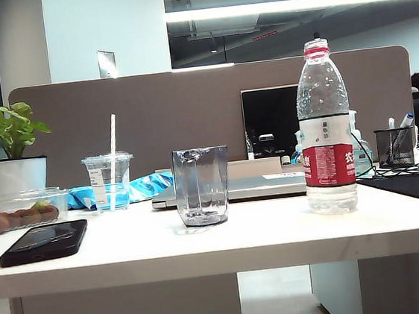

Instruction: Pick up the mineral water bottle on the table and pour water into the mug until it's half full.

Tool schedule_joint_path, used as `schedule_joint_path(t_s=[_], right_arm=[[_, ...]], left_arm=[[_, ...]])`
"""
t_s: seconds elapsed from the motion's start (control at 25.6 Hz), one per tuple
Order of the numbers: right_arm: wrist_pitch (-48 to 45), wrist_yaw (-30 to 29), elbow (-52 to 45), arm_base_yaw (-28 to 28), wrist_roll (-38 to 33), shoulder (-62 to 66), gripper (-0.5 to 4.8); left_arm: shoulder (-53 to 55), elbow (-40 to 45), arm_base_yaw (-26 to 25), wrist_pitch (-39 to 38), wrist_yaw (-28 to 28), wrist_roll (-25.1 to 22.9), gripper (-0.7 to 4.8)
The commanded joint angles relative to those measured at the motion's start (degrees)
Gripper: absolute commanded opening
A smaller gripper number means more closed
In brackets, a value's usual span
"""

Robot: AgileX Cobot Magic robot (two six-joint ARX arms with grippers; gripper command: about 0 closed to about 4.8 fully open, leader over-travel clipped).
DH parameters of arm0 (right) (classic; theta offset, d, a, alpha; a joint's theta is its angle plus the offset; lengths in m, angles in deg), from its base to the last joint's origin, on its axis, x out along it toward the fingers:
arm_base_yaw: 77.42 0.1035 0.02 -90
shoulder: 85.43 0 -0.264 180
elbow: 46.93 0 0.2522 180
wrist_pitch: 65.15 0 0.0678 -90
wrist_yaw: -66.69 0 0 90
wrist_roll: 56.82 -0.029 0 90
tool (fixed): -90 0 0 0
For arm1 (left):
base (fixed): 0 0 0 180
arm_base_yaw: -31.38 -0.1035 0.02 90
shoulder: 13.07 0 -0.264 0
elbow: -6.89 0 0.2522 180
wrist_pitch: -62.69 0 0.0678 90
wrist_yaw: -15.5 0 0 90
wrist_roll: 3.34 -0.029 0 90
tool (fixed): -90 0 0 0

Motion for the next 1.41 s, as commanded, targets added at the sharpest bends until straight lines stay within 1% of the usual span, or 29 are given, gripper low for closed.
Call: schedule_joint_path(t_s=[0.04, 0.27, 0.39, 0.43, 0.51, 0.59, 0.62, 0.66, 0.7, 0.78, 0.82, 0.86, 0.9, 0.94, 0.98, 1.01, 1.05, 1.09, 1.13, 1.17, 1.21, 1.25, 1.37, 1.41], right_arm=[[-0.6, -0.1, -0.4, 0.0, 0.0, 0.0, -0.05], [-0.7, -2.4, -0.3, 0.0, -0.4, 0.0, -0.06], [-2.1, -2.4, 0.0, 0.0, -0.6, 0.0, -0.06], [-2.5, -2.4, 0.3, 0.0, -1.2, 0.0, -0.06], [-2.6, -2.3, 2.0, 0.0, -5.0, 0.0, -0.06], [-1.4, -1.7, 5.0, 0.0, -9.8, 0.0, -0.06], [-0.6, -1.5, 7.3, 0.0, -12.2, 0.0, -0.06], [-0.6, -1.6, 9.9, 0.0, -12.4, 0.0, -0.05], [-0.6, -1.6, 11.8, 0.0, -12.4, 0.1, 0.01], [0.0, -1.6, 15.1, 0.0, -12.2, 0.3, 0.41], [1.3, -1.7, 17.6, 0.0, -10.8, 0.6, 0.67], [3.0, -2.4, 19.8, 0.0, -8.5, 1.2, 0.73], [6.6, -5.5, 24.8, 0.0, -3.0, 3.6, 0.73], [7.5, -6.5, 26.8, 0.2, -1.6, 5.1, 0.73], [7.6, -7.7, 30.2, 0.6, 0.3, 8.6, 0.73], [7.5, -7.8, 32.1, 0.8, 1.9, 11.3, 0.76], [7.5, -7.8, 33.7, 0.9, 2.8, 13.5, 0.9], [7.2, -8.5, 35.5, 1.0, 3.2, 16.5, 1.24], [6.6, -9.7, 36.5, 1.0, 3.2, 18.8, 1.6], [3.1, -13.2, 37.4, 1.1, 3.0, 23.9, 2.14], [-0.8, -15.8, 37.2, 1.2, 3.0, 28.4, 2.17], [-3.1, -16.7, 37.2, 1.4, 3.0, 31.4, 2.17], [-7.3, -15.9, 36.7, 3.2, 2.9, 39.9, 2.19], [-9.2, -15.9, 36.2, 3.9, 2.7, 42.3, 2.27]], left_arm=[[0.0, -0.4, -0.2, 1.0, -0.7, 0.1, -0.03], [0.0, -0.4, -0.2, 1.2, -0.7, 0.1, -0.03], [0.0, -0.5, -0.2, 1.2, -1.1, 0.2, -0.03], [0.0, -0.8, -0.2, 1.2, -1.1, 0.2, -0.04], [0.0, -1.7, -0.2, 1.3, -1.5, 0.2, -0.04], [0.0, -4.9, -0.2, 1.3, -1.9, 0.4, -0.04], [0.0, -9.1, -0.2, 1.4, -1.9, 1.9, -0.04], [0.0, -13.2, -0.1, 1.4, -1.9, 3.0, -0.04], [0.0, -16.3, -0.1, 1.4, -1.9, 2.9, -0.04], [0.7, -21.7, -0.2, 1.2, -1.6, 1.8, -0.04], [1.5, -24.1, -0.2, 0.8, -0.2, 0.7, -0.04], [3.0, -27.0, -0.2, -0.5, 2.2, -0.7, -0.04], [7.9, -31.9, -0.2, -4.0, 8.3, -1.9, -0.04], [10.6, -33.9, -0.2, -6.0, 11.7, -1.8, -0.04], [17.0, -37.3, -0.2, -9.2, 19.0, -1.7, -0.04], [21.0, -38.9, 0.0, -10.2, 23.6, -1.1, -0.04], [24.0, -39.8, 0.1, -10.5, 27.3, -0.9, -0.04], [27.1, -40.5, 0.5, -10.6, 30.7, -0.9, -0.04], [29.1, -40.7, 0.9, -10.7, 31.7, -0.7, -0.04], [32.8, -40.7, 2.5, -11.8, 29.1, -0.7, -0.04], [35.0, -40.7, 4.2, -13.6, 26.5, -1.6, -0.04], [36.3, -40.6, 5.2, -14.2, 25.9, -2.2, -0.04], [38.4, -40.3, 7.8, -14.8, 25.9, -2.7, -0.04], [38.9, -40.3, 8.7, -14.9, 25.7, -2.7, -0.04]])
